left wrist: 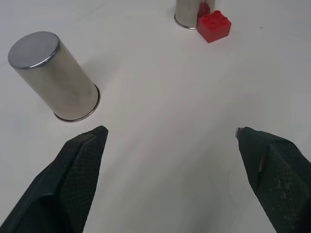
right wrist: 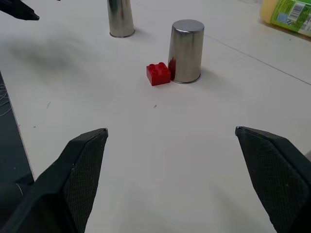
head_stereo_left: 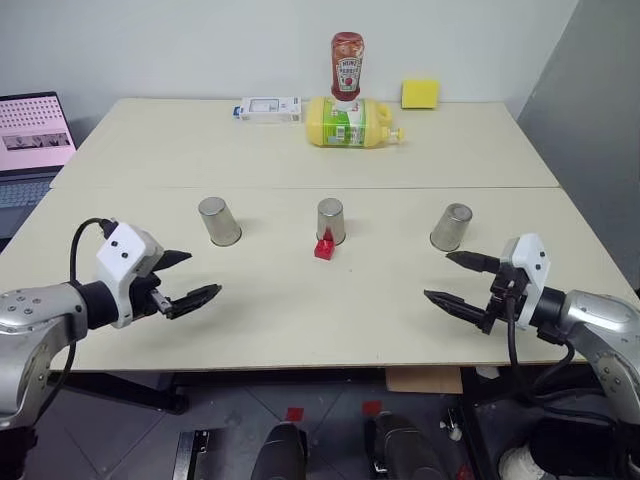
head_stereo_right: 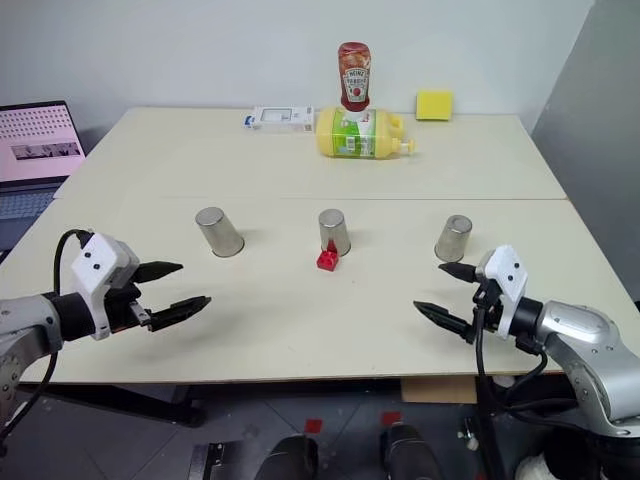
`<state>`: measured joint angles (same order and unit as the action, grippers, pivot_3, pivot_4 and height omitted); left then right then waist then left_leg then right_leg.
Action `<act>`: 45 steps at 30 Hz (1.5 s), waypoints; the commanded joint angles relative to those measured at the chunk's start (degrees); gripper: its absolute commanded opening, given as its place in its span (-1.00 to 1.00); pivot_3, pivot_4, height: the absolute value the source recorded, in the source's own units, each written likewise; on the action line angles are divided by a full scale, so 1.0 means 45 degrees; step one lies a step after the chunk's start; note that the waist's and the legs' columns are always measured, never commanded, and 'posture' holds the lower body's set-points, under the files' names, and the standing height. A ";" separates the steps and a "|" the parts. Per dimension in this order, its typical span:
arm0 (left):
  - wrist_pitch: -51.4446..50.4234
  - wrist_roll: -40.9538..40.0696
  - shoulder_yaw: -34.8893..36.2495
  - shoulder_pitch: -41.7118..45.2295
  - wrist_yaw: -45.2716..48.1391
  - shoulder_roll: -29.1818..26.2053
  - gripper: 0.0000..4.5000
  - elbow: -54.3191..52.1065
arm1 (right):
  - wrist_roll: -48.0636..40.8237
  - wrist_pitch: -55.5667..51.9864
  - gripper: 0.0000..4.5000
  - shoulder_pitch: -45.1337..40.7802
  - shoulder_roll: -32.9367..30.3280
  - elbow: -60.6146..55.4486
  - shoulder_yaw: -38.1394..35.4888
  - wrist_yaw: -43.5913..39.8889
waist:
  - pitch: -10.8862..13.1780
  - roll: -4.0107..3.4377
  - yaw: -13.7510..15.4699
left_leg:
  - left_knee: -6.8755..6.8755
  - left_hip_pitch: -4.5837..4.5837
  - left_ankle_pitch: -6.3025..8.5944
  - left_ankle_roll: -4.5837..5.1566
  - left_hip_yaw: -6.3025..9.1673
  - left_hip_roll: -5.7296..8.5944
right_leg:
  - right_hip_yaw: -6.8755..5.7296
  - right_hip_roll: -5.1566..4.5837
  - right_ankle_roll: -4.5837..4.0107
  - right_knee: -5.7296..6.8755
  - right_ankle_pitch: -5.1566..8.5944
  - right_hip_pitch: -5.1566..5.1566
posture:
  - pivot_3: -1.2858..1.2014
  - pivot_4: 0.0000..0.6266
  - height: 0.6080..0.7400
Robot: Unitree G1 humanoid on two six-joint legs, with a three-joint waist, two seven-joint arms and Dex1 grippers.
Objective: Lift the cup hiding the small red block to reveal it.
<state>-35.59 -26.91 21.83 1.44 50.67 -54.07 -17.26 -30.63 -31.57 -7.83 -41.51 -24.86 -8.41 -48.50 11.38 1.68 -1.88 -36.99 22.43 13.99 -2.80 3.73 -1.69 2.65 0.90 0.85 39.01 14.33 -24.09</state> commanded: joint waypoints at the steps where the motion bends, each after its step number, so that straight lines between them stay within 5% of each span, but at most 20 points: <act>1: 0.0148 -0.0222 0.0503 0.0055 -0.0065 -0.0011 1.00 -0.0534 | -0.0269 -0.0131 0.98 -0.0483 -0.0145 -0.0200 0.0002 -0.0083 | 0.0000 0.0000 0.0000 | 0.0000 0.0000 0.0000 0.0000 0.0001 0.0000 | -0.0001 0.0000 0.0000 0.0000 0.0000 0.0001 | 0.03 -0.52 1.00; 45: 0.0192 0.0216 -0.0789 0.1161 0.0042 -0.0225 1.00 0.0044 | -0.0660 -0.0286 0.98 0.0336 -0.0379 -0.0921 -0.0804 0.0255 | -0.0001 0.0001 0.0002 | 0.0001 0.0004 0.0000 0.0000 0.0000 0.0002 | 0.0001 0.0000 0.0001 0.0000 -0.0001 0.0000 | 0.03 -0.52 1.00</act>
<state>-35.88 -26.46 17.68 6.27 50.55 -54.05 -17.21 -33.29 -34.23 -6.02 -43.16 -26.71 -10.34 -48.21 11.38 1.68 -1.87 -36.99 22.45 13.99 -2.80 3.72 -1.68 2.66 0.90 0.86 39.01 14.32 -24.09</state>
